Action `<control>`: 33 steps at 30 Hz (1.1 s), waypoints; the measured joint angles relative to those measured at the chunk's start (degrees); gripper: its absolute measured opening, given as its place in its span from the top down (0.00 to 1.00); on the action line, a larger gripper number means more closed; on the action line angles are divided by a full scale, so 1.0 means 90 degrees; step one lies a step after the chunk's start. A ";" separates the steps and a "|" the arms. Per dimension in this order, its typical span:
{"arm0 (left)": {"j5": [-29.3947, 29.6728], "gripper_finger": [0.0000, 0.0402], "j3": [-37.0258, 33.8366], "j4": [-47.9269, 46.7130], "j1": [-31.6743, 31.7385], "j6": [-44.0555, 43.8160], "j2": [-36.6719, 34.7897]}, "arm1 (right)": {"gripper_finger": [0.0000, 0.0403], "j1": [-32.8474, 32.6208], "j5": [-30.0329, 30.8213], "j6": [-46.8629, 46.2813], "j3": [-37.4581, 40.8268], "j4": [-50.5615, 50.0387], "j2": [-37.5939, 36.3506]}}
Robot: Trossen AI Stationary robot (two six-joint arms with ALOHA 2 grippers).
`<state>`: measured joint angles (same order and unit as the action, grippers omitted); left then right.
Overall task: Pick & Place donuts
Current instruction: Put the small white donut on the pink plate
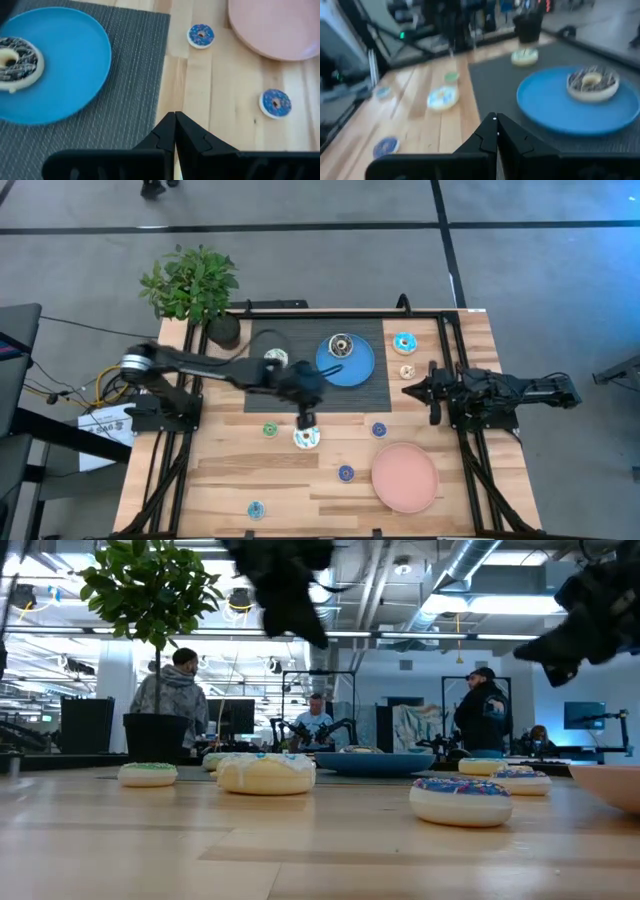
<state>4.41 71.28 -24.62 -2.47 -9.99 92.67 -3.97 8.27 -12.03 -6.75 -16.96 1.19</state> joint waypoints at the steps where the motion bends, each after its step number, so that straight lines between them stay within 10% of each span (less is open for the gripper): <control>1: 0.0021 1.00 -0.0461 0.0324 -0.0056 -0.0071 -0.0333 | 1.00 0.0000 0.0089 0.0000 -0.0001 0.0258 0.0006; 8: 0.0242 1.00 -0.3041 0.2121 -0.0317 -0.0469 -0.2582 | 1.00 -0.0002 0.0927 0.0342 -0.0047 0.2449 0.1063; 16: 0.0356 1.00 -0.4554 0.2486 -0.0317 -0.0530 -0.4836 | 1.00 0.0000 0.1924 -0.0005 -0.1543 0.2188 0.3997; 23: 0.0472 1.00 -0.4996 0.2343 -0.0305 -0.0252 -0.6192 | 1.00 0.0595 0.3241 -0.2539 -0.4294 -0.2622 0.6276; 28: 0.0512 1.00 -0.5031 0.2008 -0.0305 -0.0078 -0.6655 | 1.00 0.1733 0.2298 -0.4342 -0.5182 -0.5443 0.7186; 33: 0.0558 1.00 -0.5028 0.1854 -0.0302 -0.0016 -0.6760 | 0.92 0.2754 0.0618 -0.4273 -0.4904 -0.5730 0.7394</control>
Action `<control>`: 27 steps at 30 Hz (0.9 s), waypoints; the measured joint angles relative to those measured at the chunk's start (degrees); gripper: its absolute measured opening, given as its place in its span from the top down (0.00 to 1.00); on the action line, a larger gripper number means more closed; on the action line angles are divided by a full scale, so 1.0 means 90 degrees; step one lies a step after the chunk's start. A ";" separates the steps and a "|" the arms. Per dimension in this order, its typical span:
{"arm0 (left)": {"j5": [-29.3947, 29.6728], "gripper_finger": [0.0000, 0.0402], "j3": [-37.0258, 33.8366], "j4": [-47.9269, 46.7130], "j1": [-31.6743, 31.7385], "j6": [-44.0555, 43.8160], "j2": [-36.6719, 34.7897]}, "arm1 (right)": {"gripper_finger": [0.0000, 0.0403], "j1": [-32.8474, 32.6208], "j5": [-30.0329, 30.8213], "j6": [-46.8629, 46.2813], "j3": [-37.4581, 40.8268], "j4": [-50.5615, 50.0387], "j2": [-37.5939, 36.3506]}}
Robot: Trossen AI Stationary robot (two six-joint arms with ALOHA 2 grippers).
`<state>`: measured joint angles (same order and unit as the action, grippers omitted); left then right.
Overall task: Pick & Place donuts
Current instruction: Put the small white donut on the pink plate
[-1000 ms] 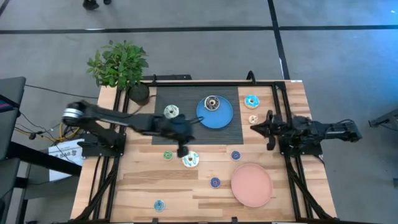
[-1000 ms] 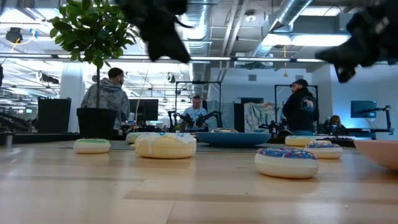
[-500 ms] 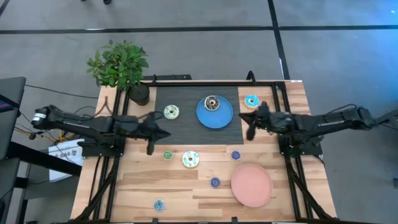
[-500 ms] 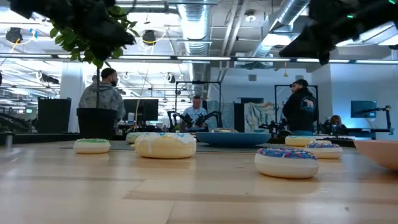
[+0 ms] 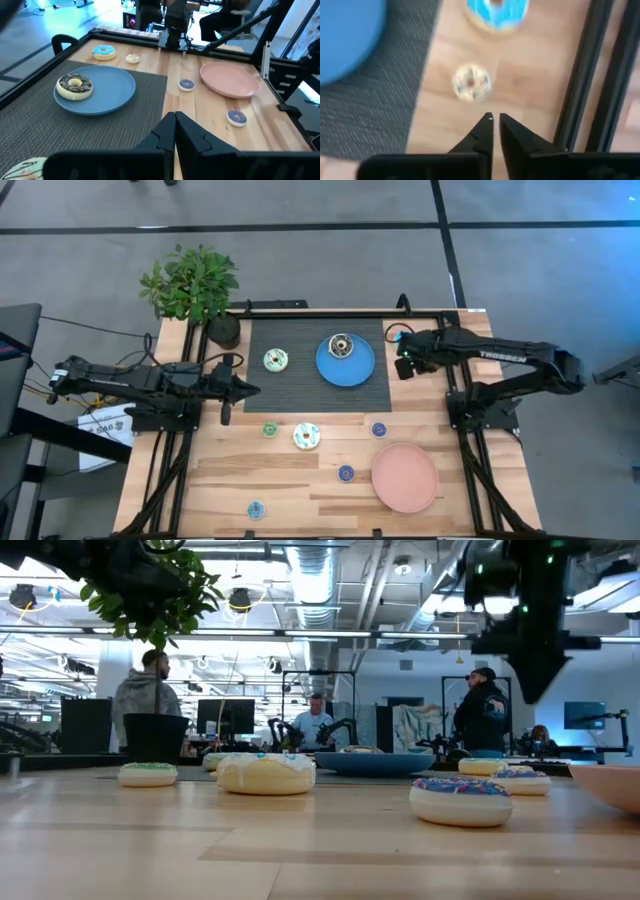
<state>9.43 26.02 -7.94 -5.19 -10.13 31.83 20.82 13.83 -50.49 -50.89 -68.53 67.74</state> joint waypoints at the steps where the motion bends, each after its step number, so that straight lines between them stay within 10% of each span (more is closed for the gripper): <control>1: 0.0002 1.00 0.0000 -0.0035 0.0000 -0.0005 -0.0004 | 0.88 0.0147 -0.0129 0.0042 0.0075 0.0034 0.0008; 15: 0.0382 1.00 0.0000 -0.0042 0.0000 -0.0313 0.0003 | 0.28 0.1146 -0.1091 0.0655 0.1238 0.2050 0.0109; 27: 0.0621 1.00 0.0000 -0.0032 0.0000 -0.0423 0.0003 | 0.19 0.1324 -0.0875 0.0949 0.1311 0.2776 0.1456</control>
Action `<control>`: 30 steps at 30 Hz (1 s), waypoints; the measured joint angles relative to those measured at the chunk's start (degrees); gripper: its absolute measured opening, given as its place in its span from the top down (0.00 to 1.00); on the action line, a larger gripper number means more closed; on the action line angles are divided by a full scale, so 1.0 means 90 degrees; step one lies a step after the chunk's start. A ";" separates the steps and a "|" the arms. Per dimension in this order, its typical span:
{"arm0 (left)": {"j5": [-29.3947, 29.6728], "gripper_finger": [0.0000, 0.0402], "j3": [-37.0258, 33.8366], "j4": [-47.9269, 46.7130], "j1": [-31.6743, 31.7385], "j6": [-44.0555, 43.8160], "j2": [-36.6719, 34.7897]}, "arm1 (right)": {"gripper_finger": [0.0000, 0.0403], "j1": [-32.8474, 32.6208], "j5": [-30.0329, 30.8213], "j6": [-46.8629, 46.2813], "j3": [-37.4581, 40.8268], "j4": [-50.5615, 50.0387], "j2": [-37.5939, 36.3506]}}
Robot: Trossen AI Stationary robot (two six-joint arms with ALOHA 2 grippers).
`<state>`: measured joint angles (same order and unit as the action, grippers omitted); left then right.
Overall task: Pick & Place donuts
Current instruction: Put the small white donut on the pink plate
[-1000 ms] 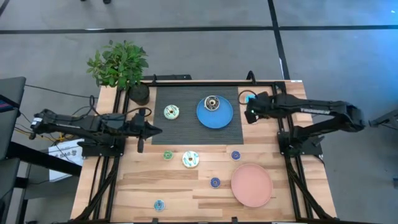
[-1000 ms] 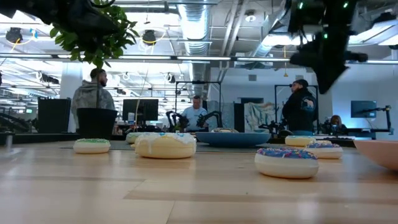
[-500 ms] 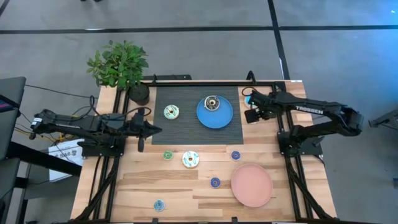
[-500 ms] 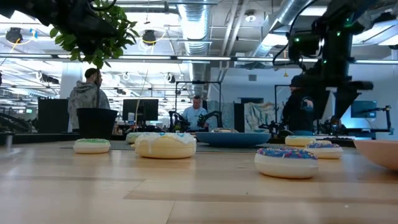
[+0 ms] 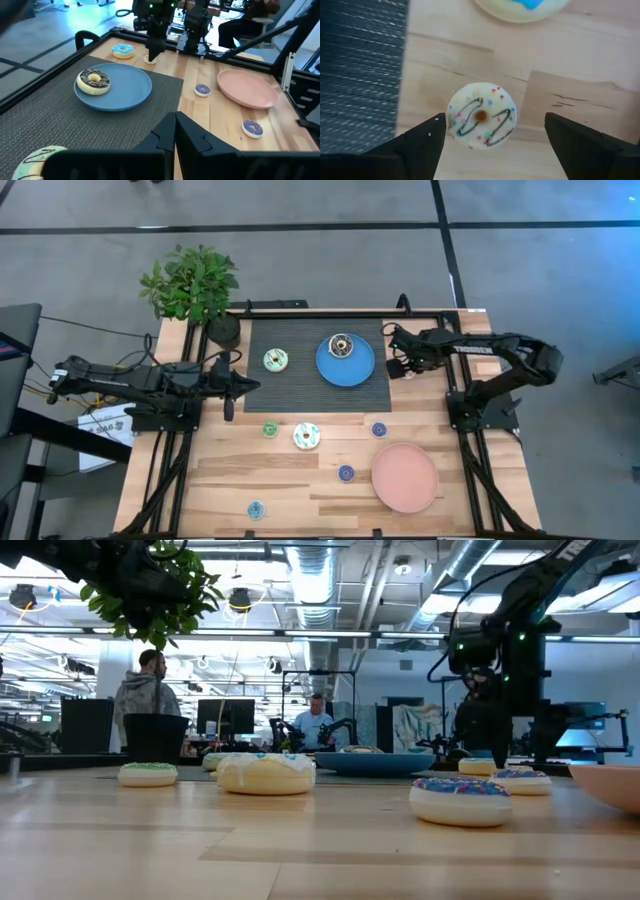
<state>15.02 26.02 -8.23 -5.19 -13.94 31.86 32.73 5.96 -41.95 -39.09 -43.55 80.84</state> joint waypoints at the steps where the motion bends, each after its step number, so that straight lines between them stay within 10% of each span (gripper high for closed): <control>1: 0.0006 1.00 0.0000 0.0000 0.0000 -0.0036 0.0000 | 0.19 0.0000 0.0000 0.0000 0.0000 -0.0009 0.0104; 30: 0.0043 1.00 0.0000 -0.0010 0.0000 -0.0230 0.0002 | 0.51 0.0051 -0.0352 0.0175 -0.0017 0.0357 0.0512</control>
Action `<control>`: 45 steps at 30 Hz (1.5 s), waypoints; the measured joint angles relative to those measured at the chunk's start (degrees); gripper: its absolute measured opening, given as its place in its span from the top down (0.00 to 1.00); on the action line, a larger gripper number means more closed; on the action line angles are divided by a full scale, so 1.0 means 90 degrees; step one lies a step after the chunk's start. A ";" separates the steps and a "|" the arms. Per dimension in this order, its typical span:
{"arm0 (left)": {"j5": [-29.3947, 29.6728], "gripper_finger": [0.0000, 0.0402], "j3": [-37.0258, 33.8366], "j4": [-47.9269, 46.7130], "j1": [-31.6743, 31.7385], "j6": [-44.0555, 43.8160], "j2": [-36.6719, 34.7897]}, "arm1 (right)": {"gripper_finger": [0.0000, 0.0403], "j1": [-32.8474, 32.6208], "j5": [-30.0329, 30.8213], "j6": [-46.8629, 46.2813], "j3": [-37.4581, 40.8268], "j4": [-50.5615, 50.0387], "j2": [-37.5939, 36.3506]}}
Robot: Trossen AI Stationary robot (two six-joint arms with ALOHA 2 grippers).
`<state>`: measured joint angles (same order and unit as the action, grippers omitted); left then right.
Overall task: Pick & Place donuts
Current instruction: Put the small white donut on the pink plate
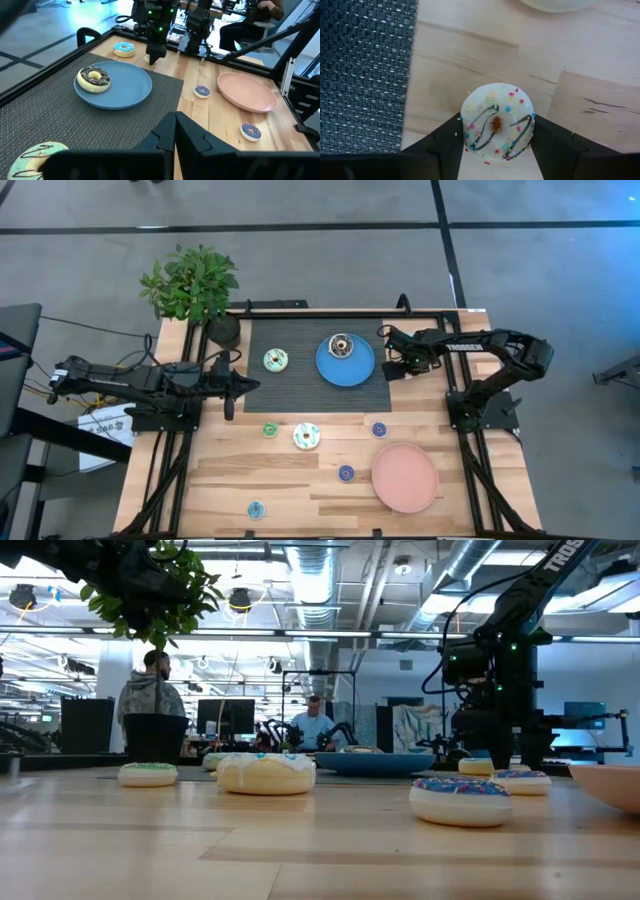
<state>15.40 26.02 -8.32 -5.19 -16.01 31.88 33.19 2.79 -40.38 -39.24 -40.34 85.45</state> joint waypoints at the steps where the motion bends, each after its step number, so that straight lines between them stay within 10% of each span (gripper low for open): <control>1: 0.0002 1.00 0.0000 0.0000 0.0000 -0.0029 0.0000 | 0.51 0.0000 -0.0003 -0.0004 0.0000 0.0000 0.0000; 12: 0.0002 1.00 0.0002 0.0000 0.0000 -0.0130 0.0000 | 0.50 -0.0540 -0.0168 -0.0615 0.0032 -0.0981 -0.1108; 22: 0.0002 1.00 0.0005 0.0002 0.0000 -0.0131 0.0000 | 0.50 -0.4561 -0.0221 -0.4983 0.0022 -0.1082 -0.2634; 32: 0.0002 1.00 0.0005 -0.0002 0.0000 0.0199 0.0000 | 0.50 -0.8395 0.0159 -0.9940 -0.0401 -0.0010 -0.0998; 45: 0.0000 1.00 0.0005 -0.0005 0.0000 0.0318 0.0000 | 0.50 -0.9250 -0.0660 -1.0000 -0.1542 -0.0922 0.0715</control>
<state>15.40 26.06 -8.36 -5.19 -13.15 31.88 -50.06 -3.15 -130.38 -53.12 -48.63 91.89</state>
